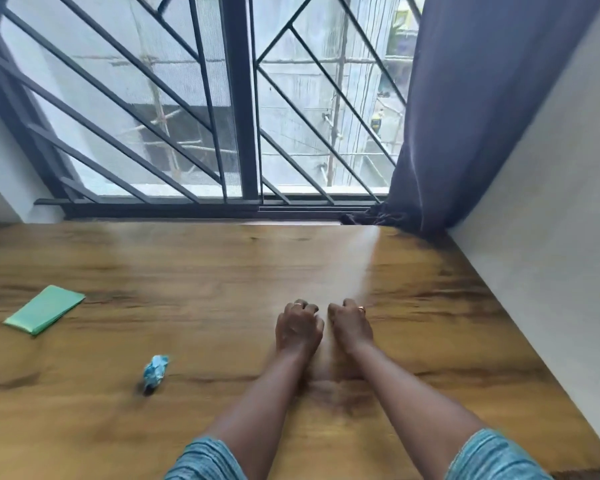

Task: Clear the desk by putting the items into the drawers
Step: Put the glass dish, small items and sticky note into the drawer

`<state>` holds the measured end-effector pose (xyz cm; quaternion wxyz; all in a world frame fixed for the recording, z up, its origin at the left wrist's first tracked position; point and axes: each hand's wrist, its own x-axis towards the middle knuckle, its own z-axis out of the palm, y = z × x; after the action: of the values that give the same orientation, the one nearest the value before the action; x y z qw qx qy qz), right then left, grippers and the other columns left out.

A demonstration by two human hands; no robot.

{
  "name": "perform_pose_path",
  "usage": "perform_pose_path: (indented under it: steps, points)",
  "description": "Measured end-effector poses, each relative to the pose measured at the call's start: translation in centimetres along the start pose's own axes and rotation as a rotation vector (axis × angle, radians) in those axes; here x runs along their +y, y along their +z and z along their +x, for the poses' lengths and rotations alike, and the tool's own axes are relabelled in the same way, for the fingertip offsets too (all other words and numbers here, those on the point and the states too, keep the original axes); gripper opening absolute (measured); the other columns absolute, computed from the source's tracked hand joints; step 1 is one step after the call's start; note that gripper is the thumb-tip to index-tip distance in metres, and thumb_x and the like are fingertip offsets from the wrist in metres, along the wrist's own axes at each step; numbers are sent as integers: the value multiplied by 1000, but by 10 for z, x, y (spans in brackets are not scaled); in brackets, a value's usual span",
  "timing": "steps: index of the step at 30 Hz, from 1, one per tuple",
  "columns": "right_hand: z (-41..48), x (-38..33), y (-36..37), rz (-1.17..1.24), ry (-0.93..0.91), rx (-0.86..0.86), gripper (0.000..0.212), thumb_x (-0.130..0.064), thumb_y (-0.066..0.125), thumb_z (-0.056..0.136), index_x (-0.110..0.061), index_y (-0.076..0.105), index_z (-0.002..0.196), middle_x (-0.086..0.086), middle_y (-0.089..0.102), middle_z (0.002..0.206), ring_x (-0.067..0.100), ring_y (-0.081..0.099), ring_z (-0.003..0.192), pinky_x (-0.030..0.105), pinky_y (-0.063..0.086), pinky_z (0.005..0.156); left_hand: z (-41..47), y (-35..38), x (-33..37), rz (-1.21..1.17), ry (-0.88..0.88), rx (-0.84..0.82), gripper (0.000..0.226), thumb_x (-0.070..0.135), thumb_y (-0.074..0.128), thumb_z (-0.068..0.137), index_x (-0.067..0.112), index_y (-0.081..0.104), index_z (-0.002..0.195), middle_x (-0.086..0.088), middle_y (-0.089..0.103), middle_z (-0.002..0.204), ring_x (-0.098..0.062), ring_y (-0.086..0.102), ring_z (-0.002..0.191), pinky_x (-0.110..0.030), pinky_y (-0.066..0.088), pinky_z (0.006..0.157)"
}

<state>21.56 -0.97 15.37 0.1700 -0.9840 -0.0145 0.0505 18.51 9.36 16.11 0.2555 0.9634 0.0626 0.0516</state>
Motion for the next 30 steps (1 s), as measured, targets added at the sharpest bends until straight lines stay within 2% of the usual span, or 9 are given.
perform_pose_path:
  steps: [3,11,15,17,20,23,27,30]
  points:
    - [-4,-4,6,-21,20,24,28,-12,37,96,-8,61,110,14,53,117,31,49,115,36,47,84,-1,4,-4,18,14,-17,33,26,47,91,19,64,119,-1,59,125,-22,51,119,-30,39,97]
    - [-41,-6,0,11,98,39,33,-1,36,92,3,59,116,18,58,120,32,51,118,36,46,90,-28,-5,-1,-46,76,50,29,21,52,89,13,68,112,-8,64,117,-28,55,112,-32,42,94]
    - [-79,-4,-4,41,115,53,31,4,43,85,0,67,104,20,66,109,29,61,108,35,50,83,-62,-14,-5,-34,89,98,24,17,58,82,14,72,102,-9,68,106,-32,61,102,-35,48,85]
    - [-106,-3,-4,64,114,70,31,4,43,82,0,69,99,21,68,103,30,64,102,35,51,80,-87,-19,-9,-30,93,125,23,16,60,80,13,72,99,-11,68,103,-34,62,98,-37,51,83]
    - [-149,-3,0,105,100,128,33,3,40,84,-2,69,99,18,69,103,29,64,103,32,50,82,-132,-31,-15,-20,83,87,29,21,53,87,14,67,112,-8,63,118,-29,54,112,-33,43,93]
    - [-198,-10,9,130,103,128,34,0,39,88,-4,68,103,19,66,108,30,62,107,33,49,87,-183,-38,-27,-2,61,57,32,24,49,90,16,65,117,-5,61,123,-25,51,117,-31,40,97]
    - [-269,-32,21,69,17,115,33,1,42,85,-3,65,108,18,61,113,28,61,108,33,48,90,-264,-54,-49,3,62,55,30,26,48,90,16,66,113,-5,61,118,-24,52,115,-31,42,96]
    - [-318,-55,36,28,-19,94,29,-7,49,88,-1,61,113,16,53,120,29,59,109,31,46,93,-316,-67,-71,-4,26,97,27,24,50,88,13,68,105,-7,63,113,-27,55,110,-33,43,92]
